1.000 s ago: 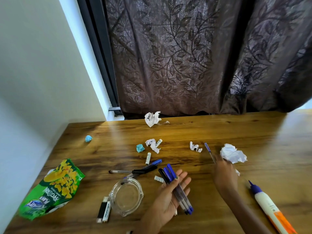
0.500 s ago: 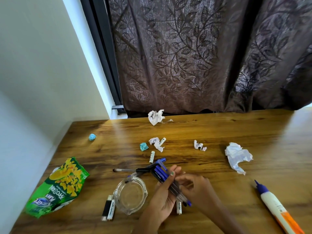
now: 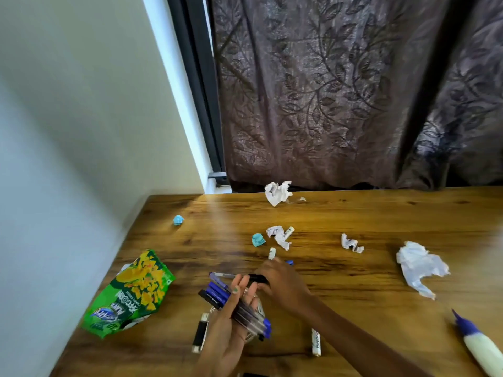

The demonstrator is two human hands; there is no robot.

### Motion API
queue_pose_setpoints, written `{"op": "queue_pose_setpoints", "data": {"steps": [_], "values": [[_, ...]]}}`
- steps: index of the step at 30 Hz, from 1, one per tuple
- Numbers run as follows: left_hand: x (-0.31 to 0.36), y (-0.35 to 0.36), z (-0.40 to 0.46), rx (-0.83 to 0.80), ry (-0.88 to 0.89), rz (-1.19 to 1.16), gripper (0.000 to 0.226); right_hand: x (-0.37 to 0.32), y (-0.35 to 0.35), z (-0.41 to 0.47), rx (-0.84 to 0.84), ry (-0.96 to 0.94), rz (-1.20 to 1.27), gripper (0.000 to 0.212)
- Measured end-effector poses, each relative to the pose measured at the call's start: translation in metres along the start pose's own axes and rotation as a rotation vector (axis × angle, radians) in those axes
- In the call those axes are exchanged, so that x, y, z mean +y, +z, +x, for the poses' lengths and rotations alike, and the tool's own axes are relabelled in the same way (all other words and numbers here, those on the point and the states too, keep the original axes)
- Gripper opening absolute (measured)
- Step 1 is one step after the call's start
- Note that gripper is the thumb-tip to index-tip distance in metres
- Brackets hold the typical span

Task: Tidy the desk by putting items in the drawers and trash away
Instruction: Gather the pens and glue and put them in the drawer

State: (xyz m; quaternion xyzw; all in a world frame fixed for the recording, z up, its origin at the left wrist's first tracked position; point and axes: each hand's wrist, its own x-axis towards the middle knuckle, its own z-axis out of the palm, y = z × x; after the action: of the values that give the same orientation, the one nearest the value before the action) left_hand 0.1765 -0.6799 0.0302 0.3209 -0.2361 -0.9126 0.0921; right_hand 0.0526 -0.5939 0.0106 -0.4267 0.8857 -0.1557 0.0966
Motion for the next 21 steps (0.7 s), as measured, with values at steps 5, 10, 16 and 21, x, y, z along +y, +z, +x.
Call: {"op": "queue_pose_setpoints", "data": {"steps": [5,10,16,21], "values": [[0.003,-0.009,-0.005,0.024,0.018,-0.026,0.029,-0.003,0.004,0.012,-0.032,-0.057,-0.214,0.031],[0.0,-0.009,-0.004,0.003,0.004,-0.028,0.029,0.006,-0.018,0.003,0.181,0.116,0.276,0.025],[-0.006,-0.003,-0.004,0.022,-0.039,0.043,0.043,0.017,-0.08,-0.02,0.302,0.277,0.933,0.013],[-0.011,0.006,-0.005,-0.034,-0.072,0.113,0.044,0.011,-0.107,-0.033,0.182,0.282,1.097,0.019]]}}
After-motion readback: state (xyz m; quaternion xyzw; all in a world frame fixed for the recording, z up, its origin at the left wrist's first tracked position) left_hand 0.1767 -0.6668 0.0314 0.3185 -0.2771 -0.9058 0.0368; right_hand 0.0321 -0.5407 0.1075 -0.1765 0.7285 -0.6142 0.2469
